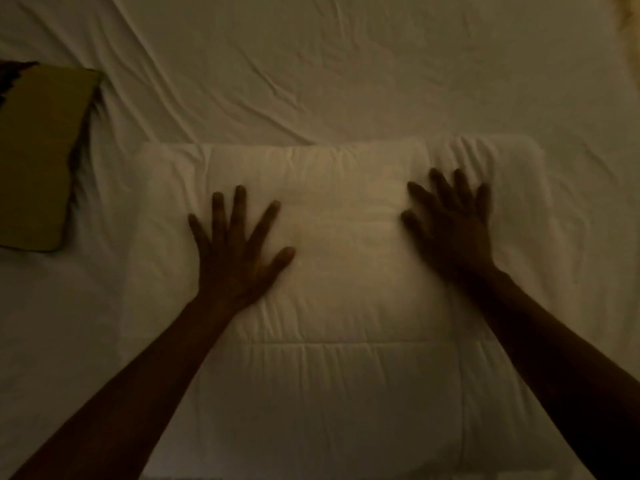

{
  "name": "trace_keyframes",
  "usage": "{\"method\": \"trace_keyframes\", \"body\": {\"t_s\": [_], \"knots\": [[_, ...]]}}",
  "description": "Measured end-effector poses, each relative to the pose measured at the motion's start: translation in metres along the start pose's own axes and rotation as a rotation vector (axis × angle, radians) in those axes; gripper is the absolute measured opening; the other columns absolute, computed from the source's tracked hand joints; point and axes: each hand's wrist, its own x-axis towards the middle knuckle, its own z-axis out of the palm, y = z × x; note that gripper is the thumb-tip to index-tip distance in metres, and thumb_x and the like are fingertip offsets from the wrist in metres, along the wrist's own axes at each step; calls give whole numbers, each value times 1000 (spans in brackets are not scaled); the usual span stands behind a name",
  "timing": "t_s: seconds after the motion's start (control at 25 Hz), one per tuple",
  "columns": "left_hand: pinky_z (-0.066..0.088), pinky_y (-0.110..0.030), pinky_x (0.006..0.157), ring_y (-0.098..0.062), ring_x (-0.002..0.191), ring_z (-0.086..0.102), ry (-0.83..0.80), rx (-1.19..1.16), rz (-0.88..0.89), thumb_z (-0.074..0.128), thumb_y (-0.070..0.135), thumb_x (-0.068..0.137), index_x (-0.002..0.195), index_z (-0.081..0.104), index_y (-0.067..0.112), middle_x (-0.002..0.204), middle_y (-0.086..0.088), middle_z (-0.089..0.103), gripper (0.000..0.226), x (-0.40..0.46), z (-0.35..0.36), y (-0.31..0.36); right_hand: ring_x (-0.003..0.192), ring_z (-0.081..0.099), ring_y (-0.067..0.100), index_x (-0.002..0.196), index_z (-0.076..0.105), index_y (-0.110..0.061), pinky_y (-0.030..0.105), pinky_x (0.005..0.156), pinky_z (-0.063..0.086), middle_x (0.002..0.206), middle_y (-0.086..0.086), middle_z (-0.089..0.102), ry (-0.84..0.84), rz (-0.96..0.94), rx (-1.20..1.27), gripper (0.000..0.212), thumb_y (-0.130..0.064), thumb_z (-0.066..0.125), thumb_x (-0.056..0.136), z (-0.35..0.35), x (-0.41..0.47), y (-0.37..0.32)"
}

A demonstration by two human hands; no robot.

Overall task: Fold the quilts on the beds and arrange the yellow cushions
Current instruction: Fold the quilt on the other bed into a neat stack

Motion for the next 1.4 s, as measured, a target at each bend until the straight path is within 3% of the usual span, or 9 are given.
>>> {"method": "trace_keyframes", "body": {"t_s": [0.08, 0.24, 0.52, 0.72, 0.96, 1.12, 1.24, 1.4], "knots": [[3, -77, 108, -42, 149, -11, -1, 36, -56, 21, 82, 84, 152, -2, 50, 165, -2, -13, 80, 5, 17, -5, 151, -3, 27, 152, 11, -44, 57, 118, -7, 164, -2, 7, 2, 61, -106, 62, -67, 20, 95, 8, -2, 7], [7, -81, 102, -45, 149, -6, 20, 19, -224, 19, 82, 85, 151, -5, 52, 165, -6, -9, 77, 41, 40, -28, 151, -5, 27, 152, 2, -44, 64, 116, 3, 164, 2, 0, 13, 139, -188, 64, -67, 18, 95, 24, 18, 40], [9, -79, 103, -45, 149, -7, 24, 58, -270, 14, 76, 89, 154, -6, 42, 164, -15, -9, 76, 48, 123, -42, 150, -9, 30, 154, 4, -40, 66, 114, 4, 164, 3, -8, 15, 95, -123, 67, -61, 27, 95, 103, 34, 51], [6, -77, 107, -51, 147, -5, 55, 42, -265, 21, 71, 92, 155, -9, 38, 163, -23, -8, 77, 57, 162, -44, 150, -10, 32, 154, 5, -36, 66, 115, 1, 163, 7, -8, 25, 84, -153, 68, -59, 32, 96, 142, 44, 55], [7, -77, 108, -43, 150, -5, -15, -33, -226, 22, 75, 91, 154, -6, 44, 165, -14, -6, 76, 55, 130, -53, 150, -7, 31, 154, 5, -39, 65, 115, 4, 164, 4, -6, -17, 100, -121, 69, -65, 29, 95, 110, 34, 48], [4, -71, 113, -36, 151, -7, -33, -168, -163, 21, 77, 85, 155, -1, 42, 166, -8, -7, 81, 4, 81, -45, 151, -9, 29, 153, 10, -41, 62, 117, 0, 164, 1, -8, -52, 114, -117, 68, -68, 25, 92, 70, -24, 33], [0, -70, 114, -39, 151, -8, -75, -10, 10, 23, 80, 81, 155, 7, 41, 166, -8, -7, 85, -67, 69, -30, 151, -8, 27, 153, 10, -43, 60, 118, -2, 164, 0, -8, -115, 111, -163, 67, -68, 22, 92, 62, -84, 26], [5, -74, 110, -44, 150, -5, -116, 91, -52, 24, 79, 83, 155, 14, 41, 166, -5, -5, 82, -95, 97, -46, 150, -12, 26, 153, 8, -43, 61, 117, 2, 164, -2, -10, -135, 130, -138, 66, -67, 22, 92, 79, -109, 35]]}}
